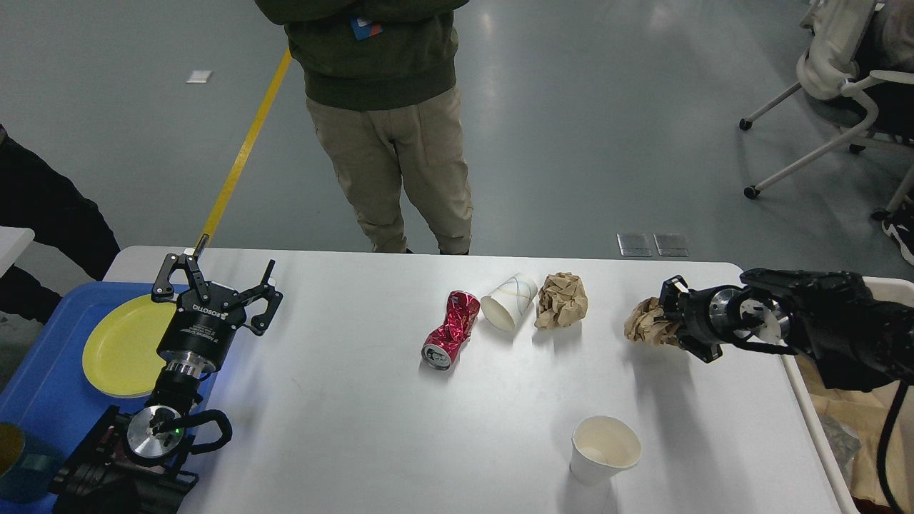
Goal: Tidy desktop
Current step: 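Lift the brown paper and carry it over the white bin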
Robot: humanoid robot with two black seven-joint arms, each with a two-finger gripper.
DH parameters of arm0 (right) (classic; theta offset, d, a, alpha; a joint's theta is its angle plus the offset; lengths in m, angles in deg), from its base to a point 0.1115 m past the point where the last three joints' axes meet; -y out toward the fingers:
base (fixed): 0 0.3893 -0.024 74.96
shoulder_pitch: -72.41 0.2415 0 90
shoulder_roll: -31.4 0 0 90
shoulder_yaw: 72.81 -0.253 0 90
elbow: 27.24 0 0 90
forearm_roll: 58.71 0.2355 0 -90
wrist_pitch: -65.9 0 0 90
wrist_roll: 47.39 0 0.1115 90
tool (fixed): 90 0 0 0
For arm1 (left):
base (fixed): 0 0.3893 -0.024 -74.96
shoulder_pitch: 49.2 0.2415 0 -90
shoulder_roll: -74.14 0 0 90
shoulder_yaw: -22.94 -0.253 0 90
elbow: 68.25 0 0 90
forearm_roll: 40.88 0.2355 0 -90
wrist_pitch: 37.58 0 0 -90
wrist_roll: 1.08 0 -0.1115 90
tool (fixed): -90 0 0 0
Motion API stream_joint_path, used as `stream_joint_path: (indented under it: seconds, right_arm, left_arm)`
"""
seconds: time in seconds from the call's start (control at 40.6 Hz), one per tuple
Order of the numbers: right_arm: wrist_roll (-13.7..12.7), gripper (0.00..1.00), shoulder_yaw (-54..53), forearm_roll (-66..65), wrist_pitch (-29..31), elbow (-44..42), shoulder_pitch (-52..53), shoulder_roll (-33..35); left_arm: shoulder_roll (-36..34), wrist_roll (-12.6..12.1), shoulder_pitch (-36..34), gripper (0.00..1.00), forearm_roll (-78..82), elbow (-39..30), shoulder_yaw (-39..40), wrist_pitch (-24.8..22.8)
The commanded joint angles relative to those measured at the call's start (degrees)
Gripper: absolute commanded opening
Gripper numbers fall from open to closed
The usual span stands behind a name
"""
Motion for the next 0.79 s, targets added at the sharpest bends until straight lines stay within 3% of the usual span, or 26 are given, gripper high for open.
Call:
stream_joint_path:
  seconds: [0.0, 0.222, 0.394, 0.567, 0.665, 0.764]
  right_arm:
    - [-2.5, 0.0, 2.1, -5.8, 0.4, 6.7, 6.3, 3.5]
    - [-3.7, 0.0, 16.3, -8.7, 0.8, 19.4, 21.3, 3.9]
    - [-3.7, 0.0, 29.3, -8.8, 2.4, 35.6, 39.6, 1.4]
    - [-3.2, 0.0, 37.4, -9.9, 10.3, 48.3, 55.1, -3.2]
    - [-3.3, 0.0, 38.6, -11.7, 16.3, 51.3, 59.8, -2.3]
    - [-3.5, 0.0, 39.0, -13.9, 17.6, 56.7, 64.7, -0.8]
  left_arm:
    - [0.0, 0.0, 0.0, 0.96, 0.0, 0.0, 0.0, 0.0]
    - [0.0, 0.0, 0.0, 0.96, 0.0, 0.0, 0.0, 0.0]
    - [0.0, 0.0, 0.0, 0.96, 0.0, 0.0, 0.0, 0.0]
    - [0.0, 0.0, 0.0, 0.96, 0.0, 0.0, 0.1, 0.0]
    - [0.0, 0.0, 0.0, 0.96, 0.0, 0.0, 0.0, 0.0]
    - [-0.1, 0.0, 0.0, 0.96, 0.0, 0.0, 0.1, 0.0]
